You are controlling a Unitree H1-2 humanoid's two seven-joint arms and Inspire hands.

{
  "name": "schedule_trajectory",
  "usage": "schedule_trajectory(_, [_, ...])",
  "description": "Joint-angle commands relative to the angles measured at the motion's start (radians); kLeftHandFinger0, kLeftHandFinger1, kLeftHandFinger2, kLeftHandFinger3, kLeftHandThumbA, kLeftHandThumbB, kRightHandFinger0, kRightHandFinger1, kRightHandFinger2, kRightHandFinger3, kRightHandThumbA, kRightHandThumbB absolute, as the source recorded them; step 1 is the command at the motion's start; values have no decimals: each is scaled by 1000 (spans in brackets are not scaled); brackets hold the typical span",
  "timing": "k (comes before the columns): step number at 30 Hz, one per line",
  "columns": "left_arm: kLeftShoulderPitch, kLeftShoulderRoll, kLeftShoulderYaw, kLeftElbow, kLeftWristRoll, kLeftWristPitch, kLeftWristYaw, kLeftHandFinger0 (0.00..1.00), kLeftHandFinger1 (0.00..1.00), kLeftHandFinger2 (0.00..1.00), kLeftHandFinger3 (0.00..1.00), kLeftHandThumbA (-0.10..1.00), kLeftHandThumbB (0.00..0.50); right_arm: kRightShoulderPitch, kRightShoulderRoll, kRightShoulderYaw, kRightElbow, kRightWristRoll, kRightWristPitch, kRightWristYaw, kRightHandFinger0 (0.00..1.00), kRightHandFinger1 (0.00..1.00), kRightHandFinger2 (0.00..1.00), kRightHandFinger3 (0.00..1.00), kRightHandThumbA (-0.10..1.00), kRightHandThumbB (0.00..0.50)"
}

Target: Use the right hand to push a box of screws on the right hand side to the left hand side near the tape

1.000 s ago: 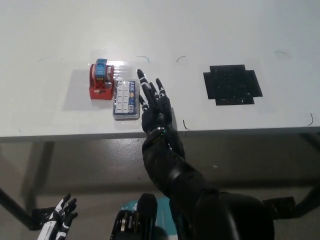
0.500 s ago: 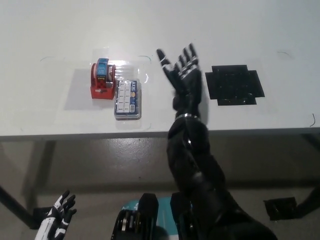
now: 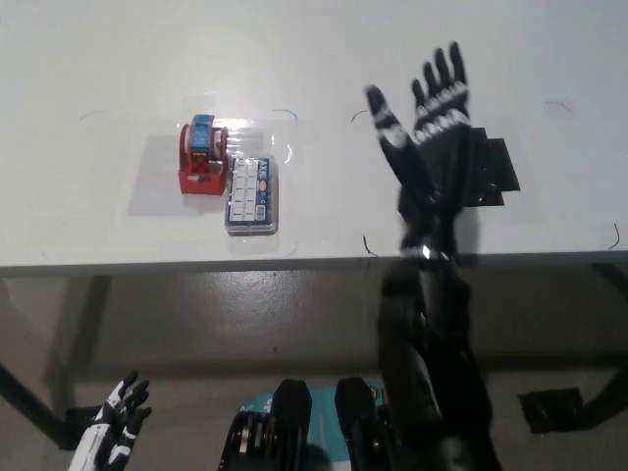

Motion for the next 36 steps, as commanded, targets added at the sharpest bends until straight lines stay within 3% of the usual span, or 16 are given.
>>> schedule_trajectory(1, [-42, 36, 16, -37, -32, -9, -20, 1000, 1000, 1000, 1000, 761, 257, 214, -117, 163, -425, -56, 66, 198, 1000, 1000, 1000, 1000, 972, 203])
schedule_trajectory(3, [-46, 41, 16, -36, -29, -11, -21, 1000, 1000, 1000, 1000, 763, 253, 277, -147, 178, -458, -67, 52, 202, 1000, 1000, 1000, 1000, 975, 189])
schedule_trajectory(5, [-45, 42, 16, -40, -21, -12, -16, 1000, 1000, 1000, 1000, 778, 250, 330, -181, 192, -484, -125, 34, 201, 1000, 1000, 1000, 1000, 1000, 212])
schedule_trajectory(7, [-43, 40, 19, -47, -11, -9, -6, 1000, 1000, 1000, 1000, 799, 263, 380, -223, 204, -493, -192, -9, 203, 1000, 1000, 1000, 1000, 1000, 197])
schedule_trajectory(8, [-39, 41, 19, -55, -12, -4, -7, 1000, 1000, 1000, 1000, 825, 269, 418, -249, 210, -504, -222, -29, 203, 1000, 1000, 1000, 1000, 1000, 161])
schedule_trajectory(13, [-72, 41, 28, -43, -28, -28, -6, 1000, 1000, 1000, 1000, 818, 279, 491, -311, 223, -522, -203, -33, 189, 1000, 1000, 1000, 1000, 995, 129])
schedule_trajectory(17, [-95, 51, 37, -48, -52, -24, -15, 1000, 1000, 1000, 1000, 799, 289, 527, -337, 210, -490, -227, -33, 178, 1000, 1000, 1000, 1000, 1000, 159])
schedule_trajectory(24, [-115, 67, 43, -54, -80, -1, -35, 1000, 1000, 1000, 1000, 820, 314, 552, -378, 200, -336, -226, -33, 185, 1000, 1000, 1000, 1000, 1000, 267])
schedule_trajectory(36, [-117, 62, 53, -34, -63, -22, -32, 1000, 1000, 1000, 1000, 845, 302, 511, -365, 167, -158, -188, -33, 169, 1000, 1000, 1000, 1000, 1000, 254])
